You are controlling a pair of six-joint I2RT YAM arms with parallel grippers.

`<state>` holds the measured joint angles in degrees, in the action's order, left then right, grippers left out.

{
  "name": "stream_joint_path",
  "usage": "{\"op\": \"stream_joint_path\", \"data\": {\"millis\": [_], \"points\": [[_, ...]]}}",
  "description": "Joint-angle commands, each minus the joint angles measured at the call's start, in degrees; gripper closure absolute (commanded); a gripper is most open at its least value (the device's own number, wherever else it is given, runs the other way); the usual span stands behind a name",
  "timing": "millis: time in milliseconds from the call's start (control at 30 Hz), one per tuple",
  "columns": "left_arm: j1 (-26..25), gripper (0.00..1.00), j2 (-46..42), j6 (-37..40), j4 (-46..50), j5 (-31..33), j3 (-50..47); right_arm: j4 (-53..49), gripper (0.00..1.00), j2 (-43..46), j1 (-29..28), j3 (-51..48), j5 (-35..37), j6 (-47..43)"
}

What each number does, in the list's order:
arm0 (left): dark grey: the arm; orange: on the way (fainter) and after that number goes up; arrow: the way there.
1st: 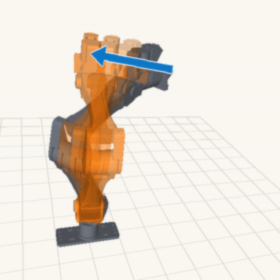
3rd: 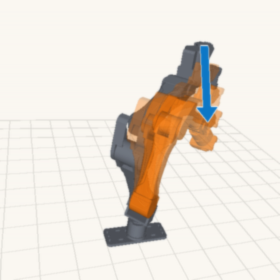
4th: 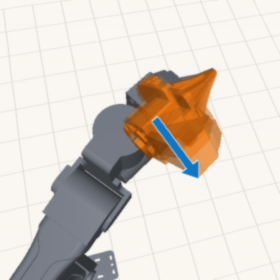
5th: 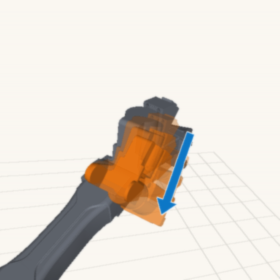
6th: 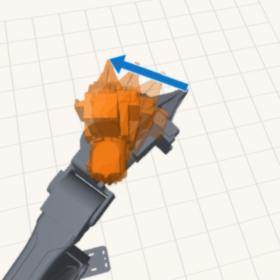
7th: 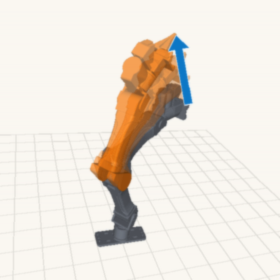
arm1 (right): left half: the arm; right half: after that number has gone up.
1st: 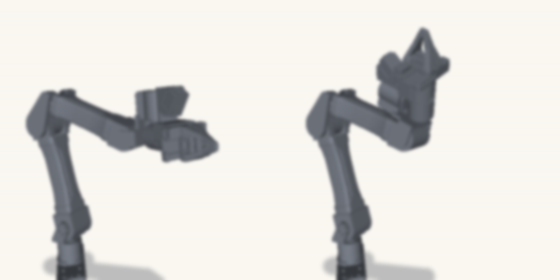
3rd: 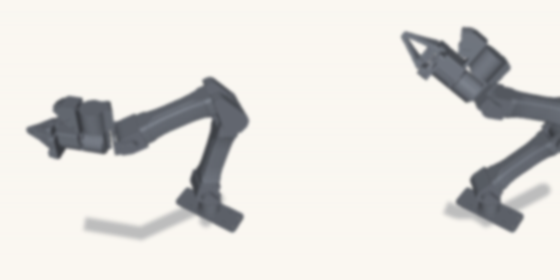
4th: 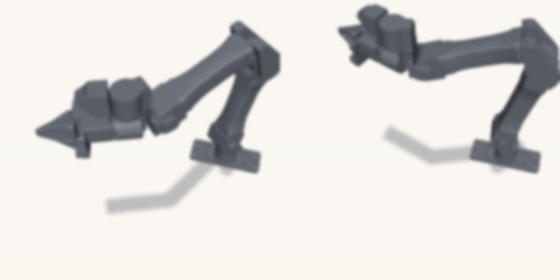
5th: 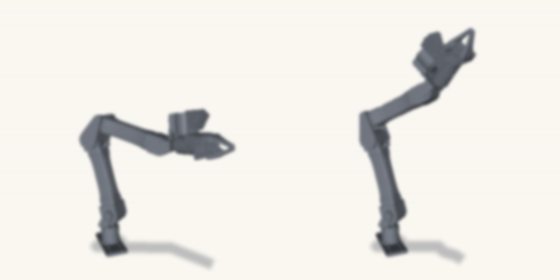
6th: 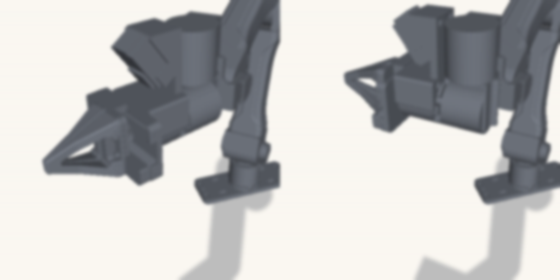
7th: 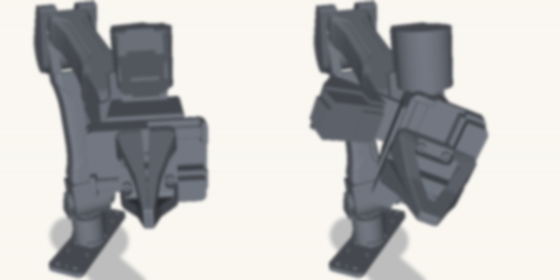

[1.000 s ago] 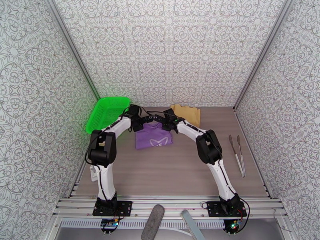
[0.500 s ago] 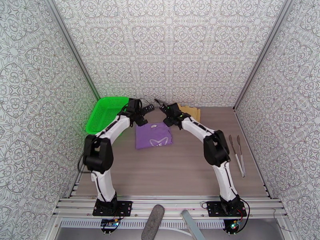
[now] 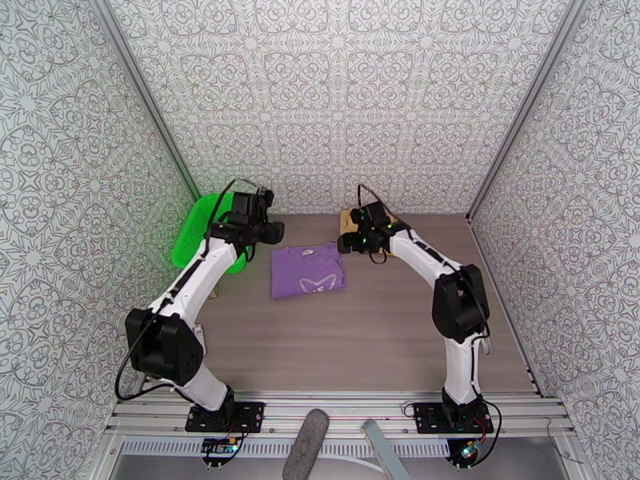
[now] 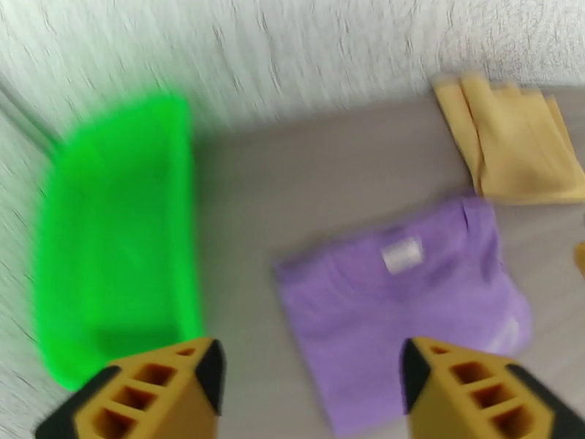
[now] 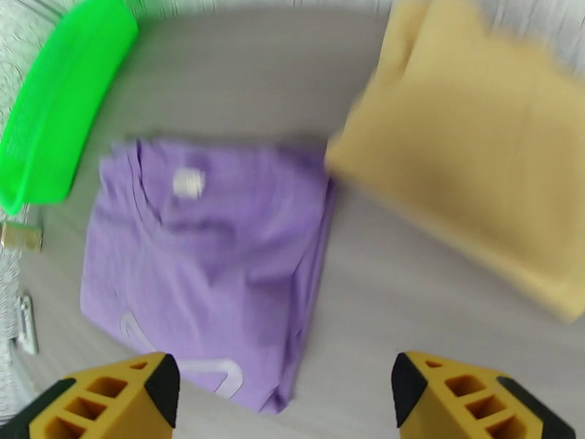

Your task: Fold and stack the mixed laundry pile

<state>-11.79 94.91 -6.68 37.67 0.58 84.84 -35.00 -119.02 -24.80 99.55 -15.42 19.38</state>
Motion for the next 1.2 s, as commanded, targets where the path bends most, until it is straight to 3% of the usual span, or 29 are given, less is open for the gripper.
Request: {"op": "stream_joint_path", "data": {"millis": [0,567,733,1167], "points": [[0.4,0.35,2.8,-13.0,4.7,-6.0,-5.0,1.7,0.19,-1.7,-0.3,-1.2,-4.0,4.4],[7.0,0.4,20.9,-11.5,2.3,-14.4,-0.7,2.8,0.21,-7.2,-0.3,-0.1,-5.1,5.4],[6.9,0.42,24.8,-11.9,0.4,-19.2,0.0,2.1,0.23,-10.0,-0.6,1.7,-5.6,6.0],[3.6,0.48,29.7,-12.1,-1.5,-20.8,0.1,0.6,0.29,-17.7,-4.4,8.4,-7.8,7.1]]}}
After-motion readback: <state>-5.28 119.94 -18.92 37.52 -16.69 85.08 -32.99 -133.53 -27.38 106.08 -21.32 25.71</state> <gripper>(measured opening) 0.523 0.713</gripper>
